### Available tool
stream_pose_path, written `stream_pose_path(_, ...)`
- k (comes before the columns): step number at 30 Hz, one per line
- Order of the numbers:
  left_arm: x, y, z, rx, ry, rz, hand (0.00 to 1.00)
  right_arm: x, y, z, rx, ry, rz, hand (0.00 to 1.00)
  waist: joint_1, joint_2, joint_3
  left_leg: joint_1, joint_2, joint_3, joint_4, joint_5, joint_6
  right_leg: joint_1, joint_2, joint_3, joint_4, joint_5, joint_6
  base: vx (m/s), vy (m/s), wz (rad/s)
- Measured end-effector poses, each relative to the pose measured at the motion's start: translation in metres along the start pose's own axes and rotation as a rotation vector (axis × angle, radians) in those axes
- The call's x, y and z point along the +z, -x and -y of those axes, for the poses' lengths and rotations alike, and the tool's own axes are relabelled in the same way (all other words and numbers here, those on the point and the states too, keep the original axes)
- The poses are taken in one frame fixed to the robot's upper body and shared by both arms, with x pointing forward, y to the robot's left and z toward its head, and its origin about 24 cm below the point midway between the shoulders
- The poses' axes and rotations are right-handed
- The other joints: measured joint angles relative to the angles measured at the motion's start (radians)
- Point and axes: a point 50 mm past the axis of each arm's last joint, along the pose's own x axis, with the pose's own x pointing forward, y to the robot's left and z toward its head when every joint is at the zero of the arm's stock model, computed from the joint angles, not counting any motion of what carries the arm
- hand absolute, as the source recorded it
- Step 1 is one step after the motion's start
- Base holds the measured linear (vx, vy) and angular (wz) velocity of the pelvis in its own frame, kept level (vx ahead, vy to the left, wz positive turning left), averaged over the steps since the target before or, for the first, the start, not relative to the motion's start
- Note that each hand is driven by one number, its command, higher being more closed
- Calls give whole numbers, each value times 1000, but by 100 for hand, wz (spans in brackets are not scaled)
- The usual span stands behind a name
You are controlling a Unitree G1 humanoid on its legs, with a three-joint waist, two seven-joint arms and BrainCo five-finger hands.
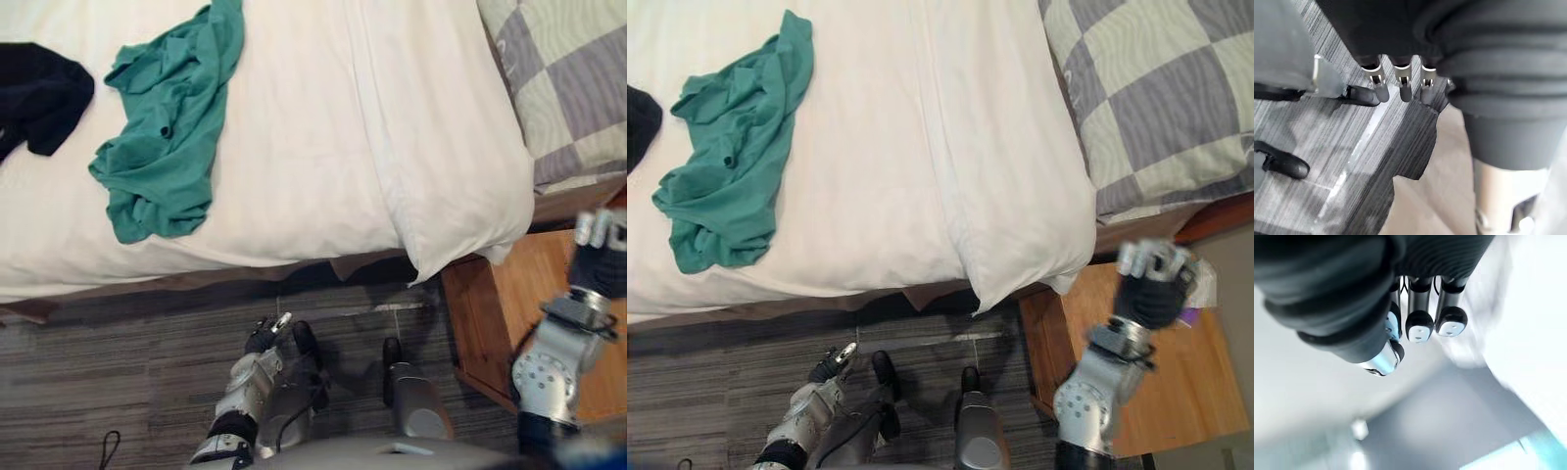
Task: Tidy the bed and pick cloth on bed and put in laundry
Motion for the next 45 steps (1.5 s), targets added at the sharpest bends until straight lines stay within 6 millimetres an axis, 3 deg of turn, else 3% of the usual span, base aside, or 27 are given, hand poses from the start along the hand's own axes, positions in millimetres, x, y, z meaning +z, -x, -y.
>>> stream_pose_path(2, 1, -1, 5, -15, -12, 3, 0, -15, -9, -15, 92, -67, -60, 100, 15, 7, 5, -45, -4, -15, 28, -2, 2, -41, -11, -9, 34, -12, 2, -15, -12, 31)
stream_pose_path(4, 7, -3, 15, -42, -5, 28, 0, -31, -34, -43, 229, -149, -95, 100, 24, 28, 38, -124, -9, -45, 83, -2, 4, -112, -26, -26, 104, -31, -4, -44, -2, 44)
stream_pose_path(5, 10, -4, 18, -51, -5, 42, 0, -33, -42, -52, 266, -166, -94, 100, 27, 30, 51, -146, -10, -49, 97, -2, 4, -137, -31, -26, 127, -40, -3, -96, -13, 40)
stream_pose_path(6, 20, -6, 24, -69, -5, 75, 0, -39, -57, -74, 355, -177, -99, 100, 41, 40, 78, -209, -9, -58, 129, -1, 5, -203, -37, -28, 174, -54, -10, -139, -26, 30)
stream_pose_path(9, 36, -9, 35, -101, 0, 128, 0, -44, -79, -101, 437, -159, -95, 100, 54, 56, 124, -314, 1, -76, 139, 11, 4, -310, -33, -39, 213, -59, -16, -126, -35, 27)
stream_pose_path(11, 46, -11, 43, -120, -5, 152, 0, -44, -96, -108, 424, -140, -82, 100, 67, 58, 185, -372, 5, -93, 137, 37, 6, -368, -30, -53, 236, -55, -23, -70, -54, 25)
stream_pose_path(16, 66, -14, 60, -152, 61, 220, 0, -50, -128, -109, 373, -126, -60, 100, 80, 59, 233, -486, 5, -97, 118, 83, 18, -500, -29, -56, 266, -48, -33, -1, -41, 14)
stream_pose_path(24, 89, -14, 96, -255, 161, 296, 0, -45, -139, -142, 568, -207, 40, 100, 71, 71, 237, -537, 1, -76, 5, 157, -25, -626, -23, -47, 296, -45, -44, 14, -36, 2)
stream_pose_path(28, 87, -13, 102, -269, 195, 308, 0, -55, -137, -141, 600, -289, 15, 100, 60, 74, 236, -520, -3, -68, -34, 165, -39, -633, -23, -41, 301, -46, -46, -21, -31, -3)
stream_pose_path(30, 82, -14, 100, -253, 221, 297, 0, -64, -132, -136, 603, -335, -8, 100, 55, 74, 236, -499, -7, -51, -47, 165, -39, -623, -26, -33, 301, -46, -46, 5, -6, -9)
stream_pose_path(33, 73, -14, 98, -234, 259, 274, 0, -85, -107, -110, 566, -396, -120, 100, 40, 74, 235, -443, -17, -31, -54, 165, -38, -575, -33, -17, 292, -46, -46, 38, 13, -14)
stream_pose_path(35, 71, -14, 98, -229, 274, 272, 0, -112, -69, -77, 467, -430, -300, 100, 33, 73, 233, -389, -20, -16, -59, 161, -43, -522, -34, -6, 273, -47, -44, 36, 8, -18)
stream_pose_path(36, 69, -14, 97, -225, 275, 269, 0, -120, -59, -70, 429, -436, -352, 100, 32, 73, 233, -375, -22, -14, -63, 159, -46, -513, -34, -2, 271, -48, -42, 26, 1, -23)
stream_pose_path(38, 61, -13, 95, -209, 245, 246, 0, -151, -1, -28, 206, -462, -612, 100, 24, 75, 232, -316, -31, 3, -91, 153, -53, -473, -36, 15, 268, -53, -35, 24, -1, -23)
stream_pose_path(39, 59, -13, 94, -204, 238, 241, 0, -154, 12, -23, 171, -466, -659, 100, 20, 75, 232, -305, -33, 7, -94, 153, -54, -463, -37, 17, 267, -53, -34, 37, -4, -16)
stream_pose_path(41, 48, -12, 90, -194, 199, 201, 0, -158, 62, -9, 92, -465, -822, 100, 6, 75, 232, -241, -42, 9, -105, 156, -49, -400, -47, 13, 262, -59, -25, 48, -15, -6)
stream_pose_path(42, 45, -12, 90, -197, 183, 186, 0, -158, 71, -8, 85, -463, -857, 100, 3, 74, 232, -221, -45, 10, -106, 156, -49, -378, -50, 12, 261, -61, -23, 32, -24, 0)
stream_pose_path(43, 37, -11, 88, -196, 164, 159, 0, -160, 88, -7, 80, -457, -927, 0, -2, 72, 227, -183, -48, 10, -106, 155, -49, -333, -54, 6, 253, -66, -22, 0, 0, 0)
stream_pose_path(45, 27, -11, 76, -172, 128, 115, 0, -166, 107, -8, 92, -448, -1023, 0, -6, 65, 183, -151, -46, 9, -107, 143, -46, -294, -53, -2, 233, -71, -21, 22, -26, -3)
